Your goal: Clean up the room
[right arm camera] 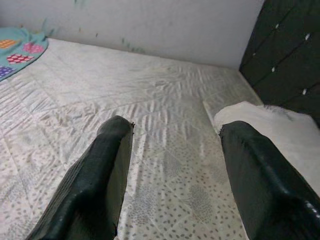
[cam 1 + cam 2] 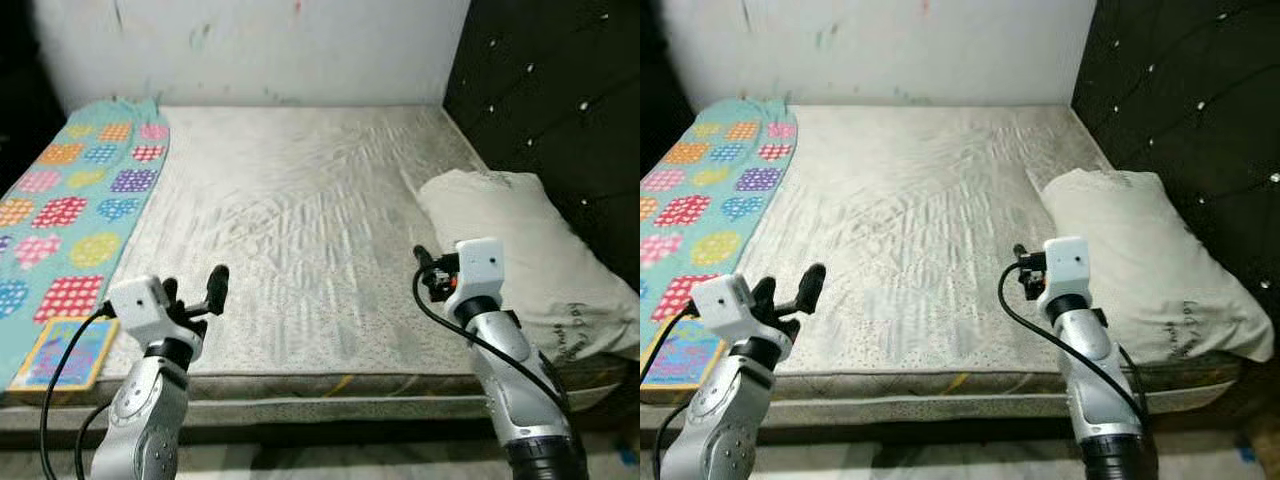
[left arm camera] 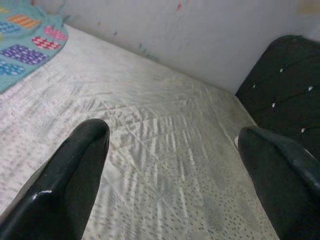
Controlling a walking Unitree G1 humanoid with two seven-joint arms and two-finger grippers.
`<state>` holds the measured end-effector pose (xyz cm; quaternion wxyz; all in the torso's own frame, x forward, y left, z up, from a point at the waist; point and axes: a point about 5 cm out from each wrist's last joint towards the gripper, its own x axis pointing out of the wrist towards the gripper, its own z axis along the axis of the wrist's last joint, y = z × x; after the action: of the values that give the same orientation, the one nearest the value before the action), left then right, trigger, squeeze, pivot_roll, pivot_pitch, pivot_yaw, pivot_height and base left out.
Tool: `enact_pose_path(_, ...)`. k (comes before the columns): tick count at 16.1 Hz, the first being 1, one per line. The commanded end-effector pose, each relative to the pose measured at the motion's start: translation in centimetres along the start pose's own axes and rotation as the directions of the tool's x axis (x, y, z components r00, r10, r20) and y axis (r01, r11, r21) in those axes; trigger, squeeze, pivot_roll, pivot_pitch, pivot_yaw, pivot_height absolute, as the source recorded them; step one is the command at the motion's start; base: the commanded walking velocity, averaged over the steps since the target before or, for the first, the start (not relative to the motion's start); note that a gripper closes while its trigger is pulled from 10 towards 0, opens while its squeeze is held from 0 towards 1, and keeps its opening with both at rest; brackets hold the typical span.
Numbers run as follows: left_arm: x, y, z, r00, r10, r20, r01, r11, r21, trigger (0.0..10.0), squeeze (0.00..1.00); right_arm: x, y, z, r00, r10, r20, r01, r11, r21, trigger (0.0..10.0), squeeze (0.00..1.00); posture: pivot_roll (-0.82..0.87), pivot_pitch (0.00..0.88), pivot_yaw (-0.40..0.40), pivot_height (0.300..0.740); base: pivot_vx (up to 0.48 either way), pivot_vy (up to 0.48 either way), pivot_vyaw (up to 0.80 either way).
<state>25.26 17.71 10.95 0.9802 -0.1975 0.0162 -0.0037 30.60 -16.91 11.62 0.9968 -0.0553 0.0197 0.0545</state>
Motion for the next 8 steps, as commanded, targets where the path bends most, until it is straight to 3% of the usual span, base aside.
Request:
enact_pose_path(1, -0.18, 0.67, 0.16, 1.000, 0.026, -0.008, -0.026, 1.000, 0.014, 10.0, 0.00, 0.35, 0.79, 0.70, 0.999, 0.022, 0.026, -0.022, 1.000, 0.006, 10.0, 0.00, -0.06, 0.004, -0.018, 0.740, 0.000, 0.480, 0.00)
enact_pose_path(3, -0.12, 0.57, 0.35, 1.000, 0.019, 0.008, -0.019, 1.000, 0.025, 10.0, 0.00, 0.47, 0.92, 0.71, 0.999, 0.027, 0.024, -0.028, 1.000, 0.008, 10.0, 0.00, -0.05, 0.005, -0.018, 0.740, 0.000, 0.480, 0.00)
enact_pose_path(8, -0.31, 0.20, 0.70, 0.999, -0.026, 0.039, 0.026, 1.000, 0.010, 10.0, 0.00, 0.56, 1.01, 0.79, 0.999, 0.031, 0.027, -0.032, 0.999, 0.007, 10.0, 0.00, -0.05, 0.000, -0.020, 0.740, 0.000, 0.000, 0.00)
